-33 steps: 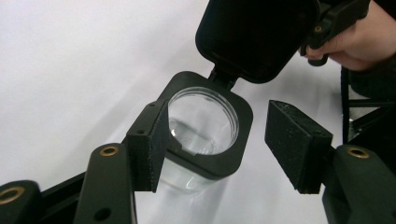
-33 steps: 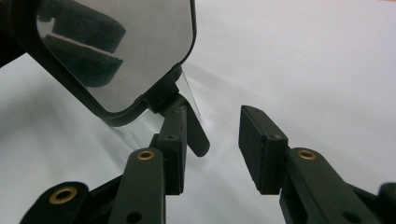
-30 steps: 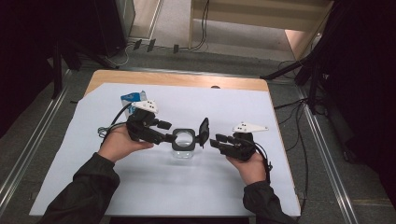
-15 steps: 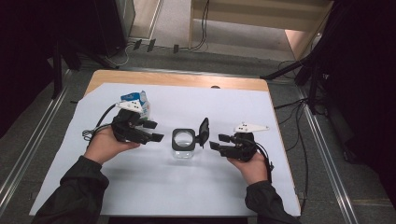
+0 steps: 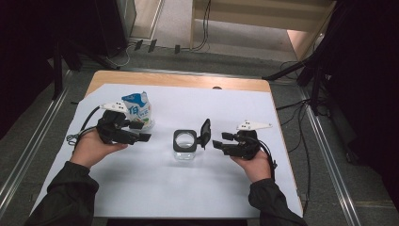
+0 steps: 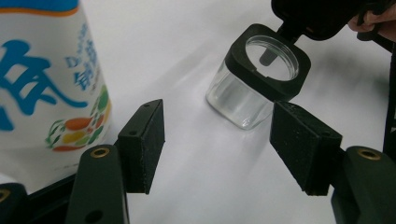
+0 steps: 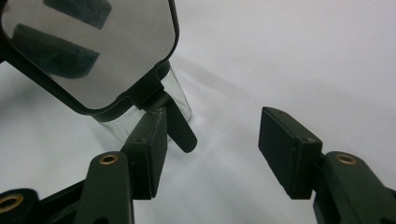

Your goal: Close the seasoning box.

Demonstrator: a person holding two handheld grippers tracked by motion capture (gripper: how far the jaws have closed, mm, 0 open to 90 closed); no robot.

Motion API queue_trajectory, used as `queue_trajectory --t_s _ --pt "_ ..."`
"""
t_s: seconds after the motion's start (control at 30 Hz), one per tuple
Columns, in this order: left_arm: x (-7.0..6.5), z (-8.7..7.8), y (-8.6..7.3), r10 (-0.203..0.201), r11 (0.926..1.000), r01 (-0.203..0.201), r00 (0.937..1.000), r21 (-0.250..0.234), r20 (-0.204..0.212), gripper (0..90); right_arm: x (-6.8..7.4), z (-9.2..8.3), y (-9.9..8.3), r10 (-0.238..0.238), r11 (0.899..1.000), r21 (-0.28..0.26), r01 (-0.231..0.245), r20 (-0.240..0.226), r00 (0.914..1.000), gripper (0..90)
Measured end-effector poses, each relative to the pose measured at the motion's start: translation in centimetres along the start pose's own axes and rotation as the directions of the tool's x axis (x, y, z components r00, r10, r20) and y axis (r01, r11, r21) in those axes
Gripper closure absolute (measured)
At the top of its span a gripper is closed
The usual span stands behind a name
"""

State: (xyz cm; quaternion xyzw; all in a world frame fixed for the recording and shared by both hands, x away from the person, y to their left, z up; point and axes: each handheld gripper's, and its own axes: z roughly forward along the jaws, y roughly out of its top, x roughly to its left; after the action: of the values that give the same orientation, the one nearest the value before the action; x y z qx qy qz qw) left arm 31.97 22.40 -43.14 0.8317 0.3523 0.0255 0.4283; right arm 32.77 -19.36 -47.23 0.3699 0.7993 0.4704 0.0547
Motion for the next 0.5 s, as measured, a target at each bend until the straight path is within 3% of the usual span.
queue_trajectory --t_s 0.5 --pt "1.8 -2.4 -1.9 -0.072 0.9973 0.071 0.9939 -0.019 -0.083 38.7 -0.2 1.5 0.9 -0.016 0.999 0.034 0.017 -0.02 0.9997 44.5"
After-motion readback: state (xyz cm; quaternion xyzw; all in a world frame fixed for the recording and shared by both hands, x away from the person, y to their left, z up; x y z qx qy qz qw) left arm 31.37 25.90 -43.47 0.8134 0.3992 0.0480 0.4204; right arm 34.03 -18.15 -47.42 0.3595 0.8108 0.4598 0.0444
